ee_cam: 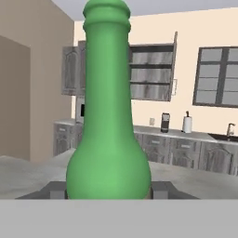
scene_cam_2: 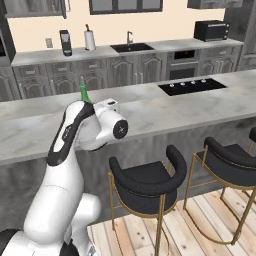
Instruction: Get the candle and the beer from the cabinet and move them to the dining counter.
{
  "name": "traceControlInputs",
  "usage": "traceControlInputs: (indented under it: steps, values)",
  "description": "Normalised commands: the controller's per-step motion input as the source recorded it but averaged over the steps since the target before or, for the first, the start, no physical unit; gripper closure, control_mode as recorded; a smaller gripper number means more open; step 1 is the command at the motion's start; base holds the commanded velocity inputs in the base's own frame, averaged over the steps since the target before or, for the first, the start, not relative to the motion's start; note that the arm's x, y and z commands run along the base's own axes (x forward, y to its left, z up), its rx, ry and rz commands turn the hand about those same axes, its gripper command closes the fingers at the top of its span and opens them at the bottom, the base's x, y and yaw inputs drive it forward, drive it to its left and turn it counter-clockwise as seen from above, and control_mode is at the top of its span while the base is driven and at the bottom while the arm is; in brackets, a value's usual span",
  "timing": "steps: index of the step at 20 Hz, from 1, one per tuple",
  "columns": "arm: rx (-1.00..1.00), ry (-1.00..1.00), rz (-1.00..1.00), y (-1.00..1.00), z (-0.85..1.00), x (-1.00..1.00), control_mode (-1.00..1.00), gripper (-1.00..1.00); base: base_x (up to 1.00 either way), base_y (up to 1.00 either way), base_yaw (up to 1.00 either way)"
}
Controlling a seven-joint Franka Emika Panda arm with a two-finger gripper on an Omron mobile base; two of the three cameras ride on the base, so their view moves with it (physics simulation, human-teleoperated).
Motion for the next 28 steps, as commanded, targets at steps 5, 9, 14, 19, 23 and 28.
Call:
traceControlInputs:
  steps: [5,9,14,19,23,28]
  values:
    - [0.0,0.05,0.1,0.0,-0.44,0.7,-1.0,1.0,0.0,0.0,0.0]
    - [0.0,0.01,0.09,0.0,-0.44,0.65,-1.0,1.0,0.0,0.0,0.0]
    - [0.0,0.0,0.07,0.0,-0.29,0.53,-1.0,1.0,0.0,0.0,0.0]
    - [0.0,0.0,0.07,0.0,-0.24,0.48,-1.0,1.0,0.0,0.0,0.0]
    - [-0.01,0.06,0.02,0.0,-0.21,0.42,-1.0,1.0,0.0,0.0,0.0]
    - [-0.03,0.04,0.0,0.05,-0.22,0.32,-1.0,1.0,0.0,0.0,0.0]
